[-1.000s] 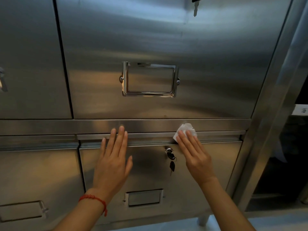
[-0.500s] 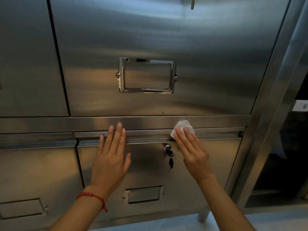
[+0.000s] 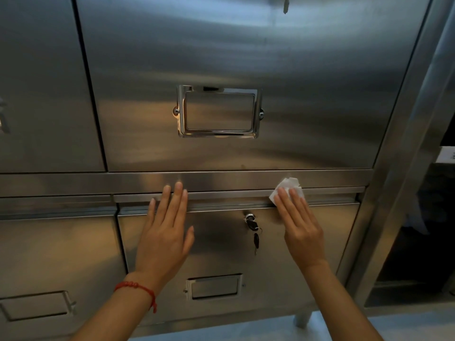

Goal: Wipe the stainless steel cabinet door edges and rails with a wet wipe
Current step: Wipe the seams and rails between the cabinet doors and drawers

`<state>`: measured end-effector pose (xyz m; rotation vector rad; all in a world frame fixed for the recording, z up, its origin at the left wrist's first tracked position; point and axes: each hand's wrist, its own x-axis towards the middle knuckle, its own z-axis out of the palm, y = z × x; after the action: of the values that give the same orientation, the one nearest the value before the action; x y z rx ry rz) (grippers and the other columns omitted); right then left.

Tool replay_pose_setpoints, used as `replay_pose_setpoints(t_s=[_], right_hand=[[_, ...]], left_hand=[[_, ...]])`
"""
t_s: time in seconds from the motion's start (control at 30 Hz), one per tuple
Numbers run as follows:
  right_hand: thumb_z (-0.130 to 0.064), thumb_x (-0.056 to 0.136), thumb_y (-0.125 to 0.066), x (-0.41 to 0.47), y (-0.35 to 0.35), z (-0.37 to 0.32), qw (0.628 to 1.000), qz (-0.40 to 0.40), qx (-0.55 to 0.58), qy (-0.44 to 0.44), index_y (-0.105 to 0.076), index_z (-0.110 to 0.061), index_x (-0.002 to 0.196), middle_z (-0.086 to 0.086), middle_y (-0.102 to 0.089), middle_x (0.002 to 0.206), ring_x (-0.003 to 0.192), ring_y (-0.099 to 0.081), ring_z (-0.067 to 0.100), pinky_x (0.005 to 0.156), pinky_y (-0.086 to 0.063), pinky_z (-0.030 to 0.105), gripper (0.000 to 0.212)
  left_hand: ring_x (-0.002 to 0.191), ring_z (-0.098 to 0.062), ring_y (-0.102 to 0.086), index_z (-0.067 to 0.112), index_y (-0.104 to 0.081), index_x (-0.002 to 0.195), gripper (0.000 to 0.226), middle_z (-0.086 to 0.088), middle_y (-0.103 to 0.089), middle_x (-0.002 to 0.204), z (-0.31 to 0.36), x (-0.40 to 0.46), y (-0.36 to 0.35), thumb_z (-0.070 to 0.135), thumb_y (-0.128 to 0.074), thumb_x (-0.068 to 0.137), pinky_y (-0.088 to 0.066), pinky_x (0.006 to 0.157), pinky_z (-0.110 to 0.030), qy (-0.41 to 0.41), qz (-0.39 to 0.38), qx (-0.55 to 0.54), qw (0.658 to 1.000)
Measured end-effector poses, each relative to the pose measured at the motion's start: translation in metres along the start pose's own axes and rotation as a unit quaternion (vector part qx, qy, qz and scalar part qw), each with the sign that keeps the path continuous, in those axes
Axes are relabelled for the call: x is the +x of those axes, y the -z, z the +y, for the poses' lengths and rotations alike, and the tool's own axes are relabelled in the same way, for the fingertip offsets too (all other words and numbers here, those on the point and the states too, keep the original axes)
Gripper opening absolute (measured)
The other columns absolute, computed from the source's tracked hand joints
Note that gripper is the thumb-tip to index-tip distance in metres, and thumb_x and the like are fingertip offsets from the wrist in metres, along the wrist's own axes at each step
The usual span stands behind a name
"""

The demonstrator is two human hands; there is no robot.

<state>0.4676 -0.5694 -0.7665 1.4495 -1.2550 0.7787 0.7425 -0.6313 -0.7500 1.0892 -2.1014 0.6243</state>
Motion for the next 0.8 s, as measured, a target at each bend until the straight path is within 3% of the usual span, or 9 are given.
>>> replay_pose_setpoints(t_s=[0.1, 0.23, 0.37, 0.57, 0.8], right_hand=[[0.005, 0.101, -0.024, 0.0, -0.003, -0.006, 1.0, 0.012, 0.003, -0.017, -0.054, 0.002, 0.125, 0.017, -0.051, 0.133, 0.126, -0.046, 0.03, 0.109, -0.035, 0.04, 0.039], [0.008, 0.096, -0.032, -0.002, -0.003, 0.003, 1.0, -0.007, -0.002, 0.013, -0.052, 0.0, 0.128, 0.016, -0.048, 0.136, 0.128, -0.044, 0.032, 0.108, -0.036, 0.041, 0.038], [0.007, 0.099, -0.025, -0.007, 0.0, 0.01, 1.0, -0.004, -0.01, -0.008, -0.052, 0.001, 0.127, 0.018, -0.05, 0.135, 0.127, -0.045, 0.031, 0.11, -0.033, 0.04, 0.039], [0.009, 0.094, -0.035, 0.0, 0.002, 0.009, 1.0, -0.006, 0.006, 0.025, -0.052, 0.0, 0.128, 0.015, -0.048, 0.137, 0.127, -0.045, 0.032, 0.108, -0.035, 0.04, 0.039], [0.013, 0.086, -0.038, -0.007, 0.005, 0.017, 1.0, -0.003, -0.023, -0.012, -0.056, 0.003, 0.124, 0.018, -0.051, 0.133, 0.125, -0.045, 0.034, 0.104, -0.04, 0.044, 0.043]], left_hand=[[0.139, -0.027, -0.017, -0.002, -0.032, 0.14, 0.066, -0.016, -0.023, 0.15, 0.001, 0.0, 0.0, 0.032, -0.035, 0.084, -0.01, 0.113, -0.042, 0.003, 0.0, -0.002, 1.0], [0.139, -0.028, -0.017, -0.002, -0.03, 0.14, 0.065, -0.016, -0.022, 0.15, 0.002, 0.0, 0.0, 0.032, -0.035, 0.084, -0.01, 0.113, -0.042, 0.003, 0.0, 0.001, 1.0], [0.138, -0.029, -0.019, -0.003, -0.033, 0.139, 0.065, -0.017, -0.024, 0.149, 0.002, 0.0, 0.001, 0.032, -0.034, 0.084, -0.012, 0.112, -0.043, 0.005, -0.003, 0.001, 1.0], [0.137, -0.032, -0.023, -0.003, -0.032, 0.139, 0.066, -0.018, -0.024, 0.149, 0.007, 0.0, 0.003, 0.033, -0.034, 0.083, -0.012, 0.112, -0.044, 0.014, -0.005, -0.006, 1.0], [0.137, -0.031, -0.022, -0.003, -0.033, 0.139, 0.066, -0.018, -0.026, 0.148, 0.005, 0.0, 0.004, 0.032, -0.034, 0.083, -0.012, 0.112, -0.043, 0.009, -0.01, -0.001, 1.0]])
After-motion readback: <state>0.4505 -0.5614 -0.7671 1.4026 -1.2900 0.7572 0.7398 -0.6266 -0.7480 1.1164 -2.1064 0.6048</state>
